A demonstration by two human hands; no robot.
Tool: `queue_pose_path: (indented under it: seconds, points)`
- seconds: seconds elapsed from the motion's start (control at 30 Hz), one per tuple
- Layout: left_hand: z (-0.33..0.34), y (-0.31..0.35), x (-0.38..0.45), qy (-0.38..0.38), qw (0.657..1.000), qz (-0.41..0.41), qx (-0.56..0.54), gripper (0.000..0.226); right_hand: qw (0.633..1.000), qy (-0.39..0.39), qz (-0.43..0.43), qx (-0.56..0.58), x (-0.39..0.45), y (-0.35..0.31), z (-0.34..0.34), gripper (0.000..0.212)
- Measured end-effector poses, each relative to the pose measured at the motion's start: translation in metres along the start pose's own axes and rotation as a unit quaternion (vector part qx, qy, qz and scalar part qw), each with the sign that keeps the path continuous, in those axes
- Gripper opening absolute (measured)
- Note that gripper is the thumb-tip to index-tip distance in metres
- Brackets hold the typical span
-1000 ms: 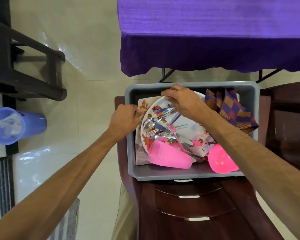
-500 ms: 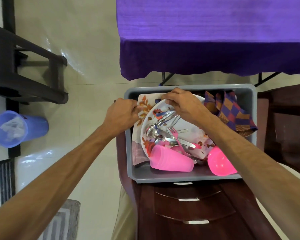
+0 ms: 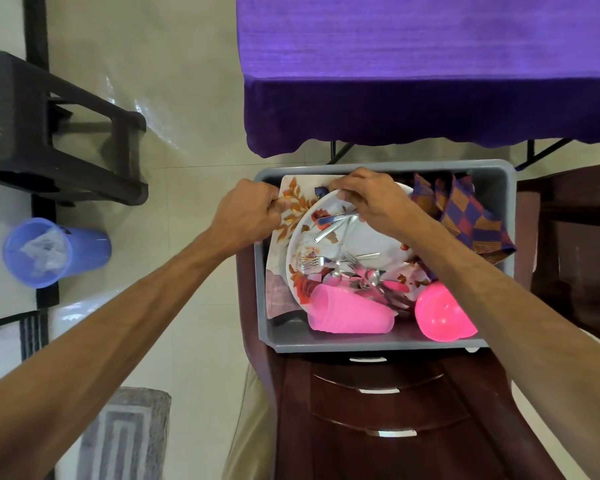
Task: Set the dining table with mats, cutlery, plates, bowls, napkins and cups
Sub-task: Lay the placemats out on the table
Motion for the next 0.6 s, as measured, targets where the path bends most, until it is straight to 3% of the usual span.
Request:
queue_pose_path:
  seconds: [0.6]
  points:
    - [-0.04,0.018,0.003,-0.001,0.999,0.023,0.042,0.038,1.0,-0.015,-0.008,0.023,-0.001,0.005,-0.016,0.031]
Point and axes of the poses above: each hand's wrist, its own x-axis towards the middle knuckle, its own z-axis out of the palm, y = z × x, the point moved 8 cm from there along x, towards the middle knuckle, and after that the axes turned 7 degrees about z, right-handed, at the moved point
